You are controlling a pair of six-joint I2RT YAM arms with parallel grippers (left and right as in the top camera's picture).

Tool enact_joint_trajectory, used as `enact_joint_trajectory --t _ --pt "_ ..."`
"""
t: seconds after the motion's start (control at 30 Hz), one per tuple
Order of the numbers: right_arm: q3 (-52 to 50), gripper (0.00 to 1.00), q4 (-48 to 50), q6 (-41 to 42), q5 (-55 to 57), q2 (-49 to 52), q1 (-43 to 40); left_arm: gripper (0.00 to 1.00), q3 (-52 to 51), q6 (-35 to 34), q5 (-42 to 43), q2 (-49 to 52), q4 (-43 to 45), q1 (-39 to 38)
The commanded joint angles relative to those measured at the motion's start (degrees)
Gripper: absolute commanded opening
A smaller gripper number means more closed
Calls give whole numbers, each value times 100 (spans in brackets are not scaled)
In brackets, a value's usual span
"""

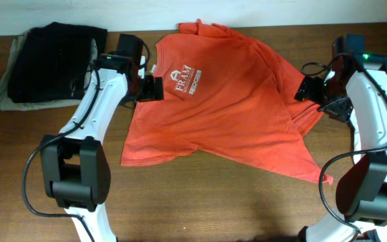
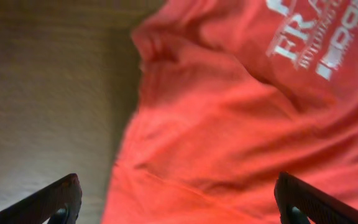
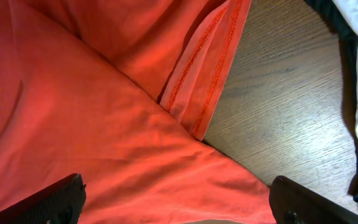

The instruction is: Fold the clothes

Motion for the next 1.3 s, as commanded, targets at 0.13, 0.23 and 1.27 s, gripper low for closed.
enact_joint_trajectory --t 0.13,0.23,1.27 --pt "-26 98 -22 -42 -76 59 48 99 -59 944 503 588 245 205" --pt "-26 98 -50 -44 -72 59 48 99 -59 1029 542 791 258 205" --pt "-28 98 -81 -63 -72 59 48 1 -57 79 -616 1174 188 494"
